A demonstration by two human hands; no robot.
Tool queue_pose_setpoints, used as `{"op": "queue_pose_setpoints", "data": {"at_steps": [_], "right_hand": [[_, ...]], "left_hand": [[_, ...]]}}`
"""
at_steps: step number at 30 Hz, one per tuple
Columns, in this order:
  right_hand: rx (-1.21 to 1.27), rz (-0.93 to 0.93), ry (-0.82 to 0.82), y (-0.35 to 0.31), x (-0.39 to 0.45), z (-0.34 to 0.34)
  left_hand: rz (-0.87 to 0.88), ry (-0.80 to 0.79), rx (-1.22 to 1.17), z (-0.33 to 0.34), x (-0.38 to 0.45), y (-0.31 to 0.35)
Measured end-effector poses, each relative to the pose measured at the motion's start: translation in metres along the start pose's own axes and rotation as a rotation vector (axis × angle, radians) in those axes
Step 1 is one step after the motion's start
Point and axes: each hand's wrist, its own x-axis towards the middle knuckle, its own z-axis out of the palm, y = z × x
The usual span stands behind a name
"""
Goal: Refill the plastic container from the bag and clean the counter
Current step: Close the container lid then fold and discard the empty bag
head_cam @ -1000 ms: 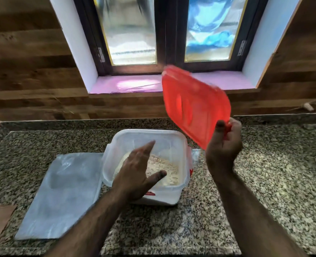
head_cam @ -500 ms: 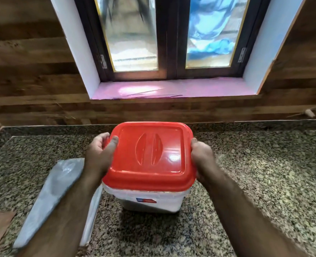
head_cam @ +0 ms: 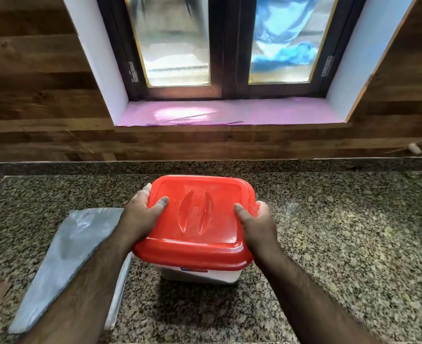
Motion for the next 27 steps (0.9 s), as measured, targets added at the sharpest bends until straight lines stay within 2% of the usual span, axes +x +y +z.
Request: {"op": "queue_pose_setpoints", "data": {"at_steps": [2, 6, 8, 11, 12, 15, 18, 23, 25, 27], "right_hand": [[0.086, 0.029, -0.027, 0.003, 0.000, 0.001], [0.320, 0.150, -0.089, 0.010, -0.001, 0.000], [0.437, 0.242, -0.183, 0.014, -0.001, -0.002], [0.503, 0.363, -0.372, 0.010, -0.003, -0.010], [0.508, 0.392, -0.390, 0.006, -0.004, -0.013], [0.512, 0.421, -0.387, 0.001, -0.009, -0.017], [0.442, 0.349, -0.289, 0.014, -0.012, -0.013], [0.338, 0.333, -0.268, 0.014, -0.012, -0.017], [0.352, 0.286, -0.174, 0.006, -0.011, -0.020], [0.223, 0.145, -0.012, 0.002, -0.010, -0.018]], "left_hand": [[-0.060, -0.049, -0.067, -0.003, 0.007, -0.001], [-0.257, -0.166, -0.483, -0.007, 0.012, -0.006], [-0.353, -0.213, -0.615, -0.009, 0.010, -0.005], [-0.457, -0.516, -0.733, -0.015, 0.005, -0.004], [-0.472, -0.553, -0.728, -0.019, 0.003, -0.004], [-0.464, -0.550, -0.693, -0.022, 0.005, -0.003], [-0.450, -0.525, -0.636, -0.021, 0.010, -0.001], [-0.450, -0.515, -0.564, -0.026, 0.019, -0.003], [-0.450, -0.469, -0.546, -0.026, 0.021, -0.007], [-0.436, -0.366, -0.451, -0.026, 0.024, -0.010]]}}
